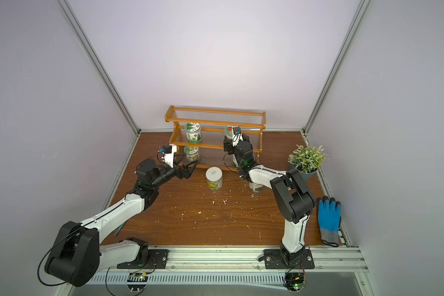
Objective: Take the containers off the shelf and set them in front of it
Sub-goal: 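Pick up a container from the shelf.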
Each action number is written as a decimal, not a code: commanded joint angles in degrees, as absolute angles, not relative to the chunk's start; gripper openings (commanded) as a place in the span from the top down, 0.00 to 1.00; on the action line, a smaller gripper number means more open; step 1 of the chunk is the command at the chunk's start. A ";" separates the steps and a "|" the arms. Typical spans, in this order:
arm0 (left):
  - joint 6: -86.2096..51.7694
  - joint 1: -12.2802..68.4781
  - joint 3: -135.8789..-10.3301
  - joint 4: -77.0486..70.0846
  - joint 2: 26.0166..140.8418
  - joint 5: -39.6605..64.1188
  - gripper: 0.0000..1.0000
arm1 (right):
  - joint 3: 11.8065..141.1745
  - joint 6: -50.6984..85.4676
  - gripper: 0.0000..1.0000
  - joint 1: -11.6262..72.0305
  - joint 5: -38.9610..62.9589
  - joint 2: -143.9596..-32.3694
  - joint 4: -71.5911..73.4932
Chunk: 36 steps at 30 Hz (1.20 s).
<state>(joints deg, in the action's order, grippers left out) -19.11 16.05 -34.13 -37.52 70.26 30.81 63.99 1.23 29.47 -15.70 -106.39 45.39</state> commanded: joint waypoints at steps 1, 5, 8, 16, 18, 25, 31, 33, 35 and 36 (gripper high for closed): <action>-19.38 15.16 -34.44 -39.01 70.51 31.13 0.00 | 65.68 1.28 0.29 29.18 -14.46 -105.65 48.63; -19.41 15.12 -34.48 -39.02 70.58 31.11 0.00 | 64.72 1.67 0.34 28.95 -13.59 -104.54 49.21; -19.45 15.18 -34.49 -38.98 70.58 31.20 0.00 | 64.18 1.76 0.36 28.99 -12.50 -103.38 49.31; -19.51 15.13 -34.45 -38.94 70.18 31.02 0.00 | 62.57 2.20 0.36 28.99 -10.75 -99.14 48.04; -19.63 15.19 -34.45 -39.00 70.08 31.00 0.00 | 61.61 2.37 0.36 28.99 -10.57 -97.93 47.79; -19.93 15.19 -34.29 -39.42 69.96 31.16 0.00 | 58.13 2.98 0.36 29.00 -10.28 -94.25 47.41; -20.03 15.14 -34.30 -39.55 70.01 31.23 0.00 | 55.46 3.51 0.38 28.94 -10.28 -92.89 48.15; -20.04 15.15 -34.32 -39.44 69.88 31.27 0.00 | 55.00 3.68 0.39 28.94 -10.37 -92.60 48.34; -19.98 15.17 -34.28 -39.38 69.87 31.23 0.00 | 54.74 3.69 0.39 28.99 -10.24 -92.53 48.58; -19.99 15.12 -34.28 -39.38 69.87 31.28 0.00 | 54.80 3.69 0.40 28.95 -10.21 -92.63 48.52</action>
